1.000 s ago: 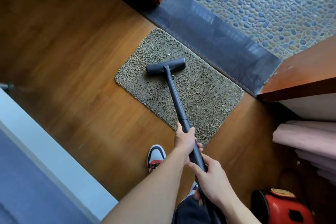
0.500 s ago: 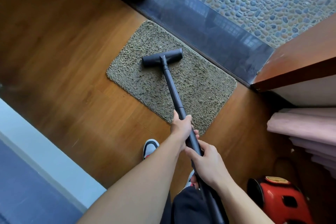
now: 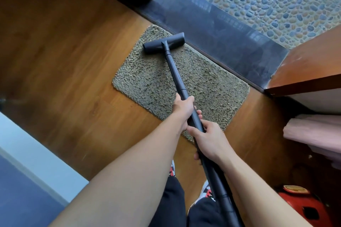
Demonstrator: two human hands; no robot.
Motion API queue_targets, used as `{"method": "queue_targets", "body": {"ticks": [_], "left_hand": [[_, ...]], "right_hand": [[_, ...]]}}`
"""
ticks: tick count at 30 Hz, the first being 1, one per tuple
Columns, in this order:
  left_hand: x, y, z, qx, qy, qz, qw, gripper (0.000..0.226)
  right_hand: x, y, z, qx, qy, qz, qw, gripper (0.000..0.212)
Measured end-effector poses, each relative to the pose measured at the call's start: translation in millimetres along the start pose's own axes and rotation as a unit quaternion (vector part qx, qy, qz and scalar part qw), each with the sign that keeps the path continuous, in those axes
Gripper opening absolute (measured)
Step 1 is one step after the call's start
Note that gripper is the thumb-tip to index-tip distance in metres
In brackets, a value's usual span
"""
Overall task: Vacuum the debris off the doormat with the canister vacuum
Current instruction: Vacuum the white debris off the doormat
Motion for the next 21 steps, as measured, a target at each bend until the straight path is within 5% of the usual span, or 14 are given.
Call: {"method": "queue_targets", "body": {"ticks": [12,21], "left_hand": [[-2.9,3.7,11.3,-0.007,-0.013,0.009,1.0,0.043],[22.4,48.8,80.1,-0.031,0.007,0.011,0.999,0.061]], "right_hand": [[4.4,8.7,-10.9,0.017,-0.002,-0.005,1.0,0.018],[-19.6,60.1,-69.3,0.025,0.031,-0.003,0.999,0.012]]}}
Point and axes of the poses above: each hand's wrist, its own y-axis away from the middle knuckle, its own x-axis out of the palm, z = x × y, the point moved 2 cm from there along -y, towards the middle knuckle, and after that the axes turned 15 degrees about -y, right-handed, at the moved point
